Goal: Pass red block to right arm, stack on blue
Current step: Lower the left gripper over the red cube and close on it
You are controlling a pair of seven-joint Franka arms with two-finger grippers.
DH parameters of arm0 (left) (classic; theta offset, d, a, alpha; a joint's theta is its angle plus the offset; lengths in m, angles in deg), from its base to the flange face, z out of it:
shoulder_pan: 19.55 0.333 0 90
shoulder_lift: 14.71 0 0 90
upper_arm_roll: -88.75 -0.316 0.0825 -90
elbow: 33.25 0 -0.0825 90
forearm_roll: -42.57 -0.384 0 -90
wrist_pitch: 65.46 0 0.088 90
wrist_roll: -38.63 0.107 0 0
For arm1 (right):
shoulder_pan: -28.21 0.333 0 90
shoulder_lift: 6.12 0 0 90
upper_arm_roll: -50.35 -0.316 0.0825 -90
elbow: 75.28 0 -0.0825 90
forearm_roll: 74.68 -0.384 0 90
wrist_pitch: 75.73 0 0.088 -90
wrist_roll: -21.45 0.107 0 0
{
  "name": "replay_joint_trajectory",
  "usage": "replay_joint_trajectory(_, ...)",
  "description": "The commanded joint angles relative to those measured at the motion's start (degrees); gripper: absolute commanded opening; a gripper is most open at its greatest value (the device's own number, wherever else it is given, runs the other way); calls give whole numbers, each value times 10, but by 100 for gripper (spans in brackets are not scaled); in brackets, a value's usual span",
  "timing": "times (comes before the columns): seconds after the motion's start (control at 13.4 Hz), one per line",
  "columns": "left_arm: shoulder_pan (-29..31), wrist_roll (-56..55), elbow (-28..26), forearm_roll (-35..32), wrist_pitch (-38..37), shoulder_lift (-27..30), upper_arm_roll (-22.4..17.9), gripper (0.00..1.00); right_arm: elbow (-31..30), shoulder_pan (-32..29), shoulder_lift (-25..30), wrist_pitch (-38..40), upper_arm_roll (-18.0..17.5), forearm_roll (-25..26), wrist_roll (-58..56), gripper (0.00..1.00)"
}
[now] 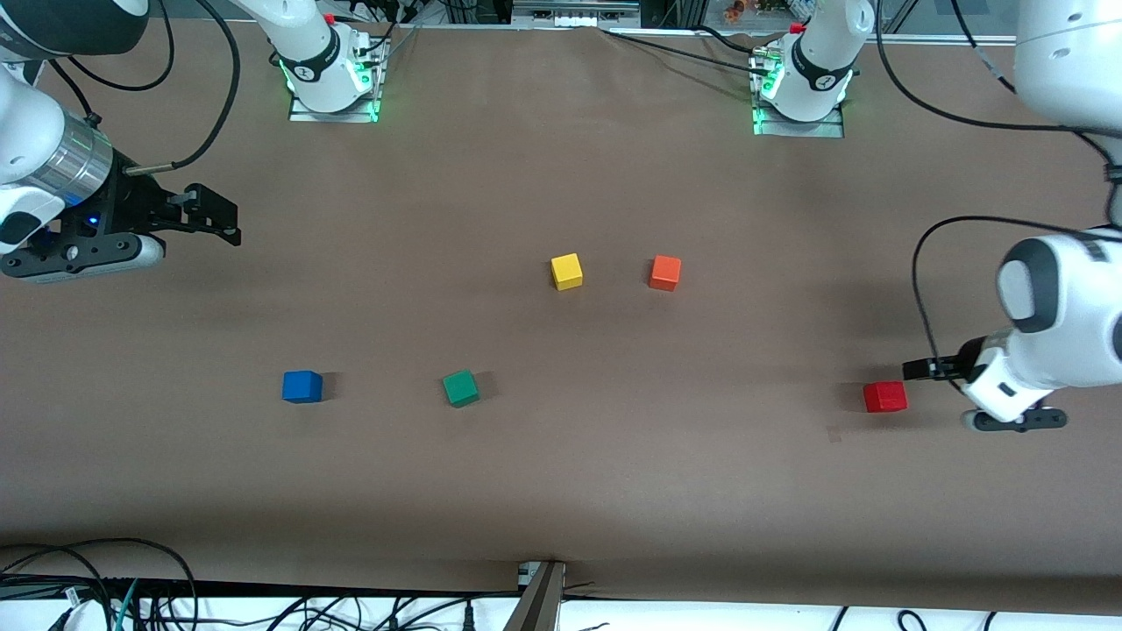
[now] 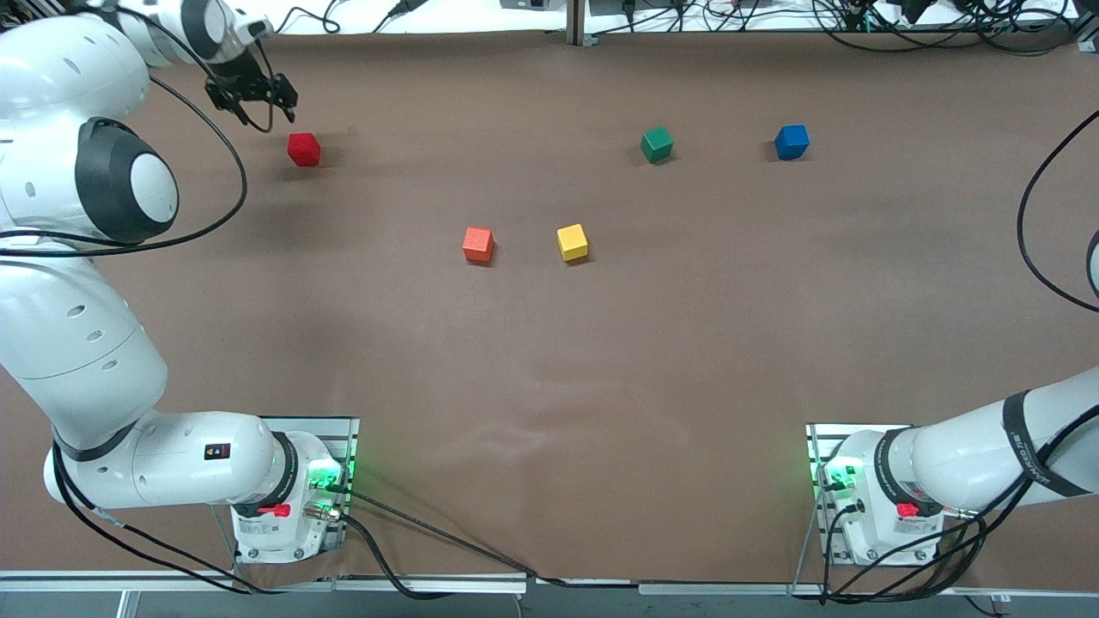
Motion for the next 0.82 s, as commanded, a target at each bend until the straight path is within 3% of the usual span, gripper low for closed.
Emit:
replay_joint_trajectory(0.0,-5,7,-17,10,75,-35,1,100,7,1,2,11,0,-9,3,100)
replay_joint_trajectory(0.67,-13,6,-38,12,159,-66,2,100,7,1,2,12,0,-9,3,100)
replay_joint_trajectory(0.75,-13,6,-39,12,161,-66,2,93,7,1,2,11,-1,-9,2,100)
